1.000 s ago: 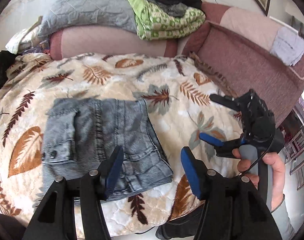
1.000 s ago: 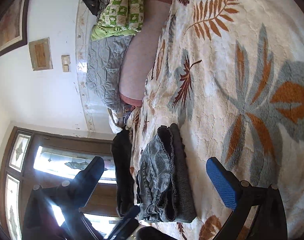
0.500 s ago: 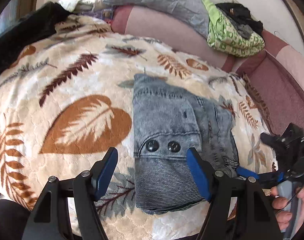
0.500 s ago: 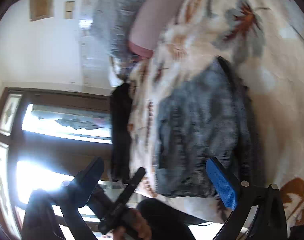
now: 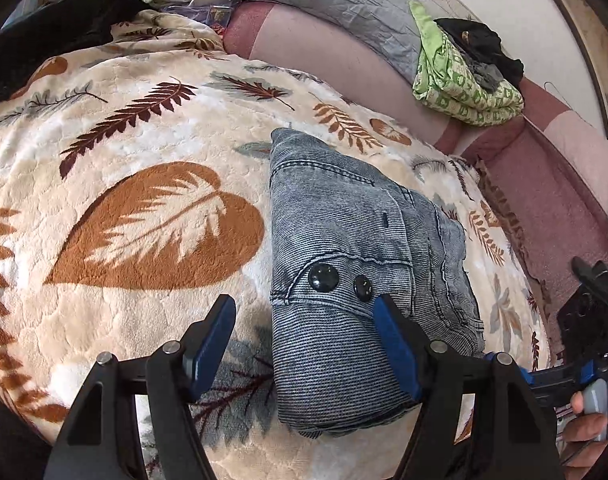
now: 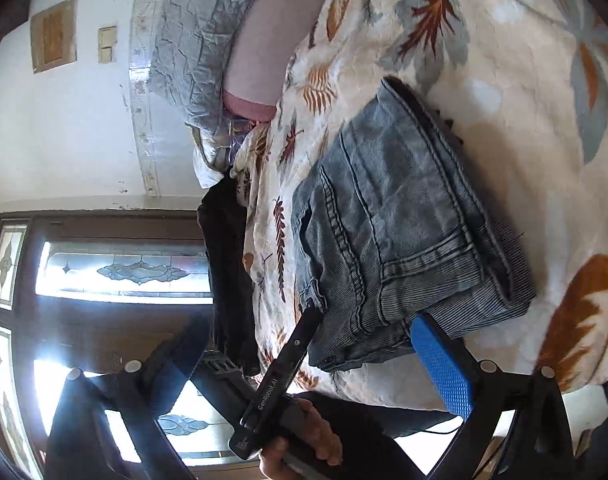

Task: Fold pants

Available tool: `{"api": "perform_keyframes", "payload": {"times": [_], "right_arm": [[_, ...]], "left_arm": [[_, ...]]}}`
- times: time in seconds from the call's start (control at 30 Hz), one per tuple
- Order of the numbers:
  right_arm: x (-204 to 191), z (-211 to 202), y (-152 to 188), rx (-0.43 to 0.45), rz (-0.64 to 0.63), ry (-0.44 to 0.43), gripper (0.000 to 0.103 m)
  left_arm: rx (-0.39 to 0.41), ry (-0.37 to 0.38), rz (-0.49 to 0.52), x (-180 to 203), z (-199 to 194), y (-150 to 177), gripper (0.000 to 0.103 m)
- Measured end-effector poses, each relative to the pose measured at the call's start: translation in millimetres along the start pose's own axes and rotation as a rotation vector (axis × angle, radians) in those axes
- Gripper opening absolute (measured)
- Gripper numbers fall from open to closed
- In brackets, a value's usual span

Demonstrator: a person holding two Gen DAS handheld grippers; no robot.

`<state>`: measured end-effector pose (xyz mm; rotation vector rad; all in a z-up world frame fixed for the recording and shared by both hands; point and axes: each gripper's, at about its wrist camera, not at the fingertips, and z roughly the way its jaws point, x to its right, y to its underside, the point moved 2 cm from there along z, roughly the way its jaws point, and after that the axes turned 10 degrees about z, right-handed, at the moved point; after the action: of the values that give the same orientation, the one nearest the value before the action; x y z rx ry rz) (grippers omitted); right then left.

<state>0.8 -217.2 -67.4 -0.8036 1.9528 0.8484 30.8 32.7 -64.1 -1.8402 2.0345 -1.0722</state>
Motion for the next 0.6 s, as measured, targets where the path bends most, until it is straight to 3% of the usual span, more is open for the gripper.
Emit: {"api": "perform_keyframes", "payload": {"times": [0.13, 0.23, 0.33, 0.43, 0.47, 0.5, 0.53, 0.6], "right_arm": [[23.2, 14.2, -9.5, 0.044, 0.099, 0.012, 0.102], [24.3, -0.9, -16.8, 0.142, 0.126, 0.006, 0.099], [24.5, 3.1, -22.9, 0.142, 0.114, 0.088, 0.094], [25.1, 4.0, -24.6, 0.173, 0.096, 0.153, 0.076], [23.7, 3.2, -24.1, 0.185, 0.082, 0.173, 0.062], [23.4, 1.1, -23.8, 0.196, 0.067, 0.19, 0.036], [23.9, -2.1, -23.5, 0.205, 0.057, 0.201, 0.024], [17.9, -10.2, -19.6, 0.221, 0.006, 0.212, 0.016]], "left_arm": [[0.01, -0.008, 0.018, 1.3, 0.9, 2.9, 0.072], [0.011, -0.005, 0.017, 0.2, 2.1, 4.4, 0.073], [0.008, -0.005, 0.012, -0.5, 4.1, 4.9, 0.075], [0.016, -0.017, 0.025, 0.5, 4.1, 5.2, 0.075], [0.019, -0.024, 0.032, 1.2, 3.8, 5.5, 0.075], [0.022, -0.032, 0.039, 1.6, 3.4, 5.9, 0.076], [0.024, -0.037, 0.047, 2.4, 3.2, 6.2, 0.076], [0.031, -0.054, 0.063, 4.1, 2.3, 6.6, 0.077]]}}
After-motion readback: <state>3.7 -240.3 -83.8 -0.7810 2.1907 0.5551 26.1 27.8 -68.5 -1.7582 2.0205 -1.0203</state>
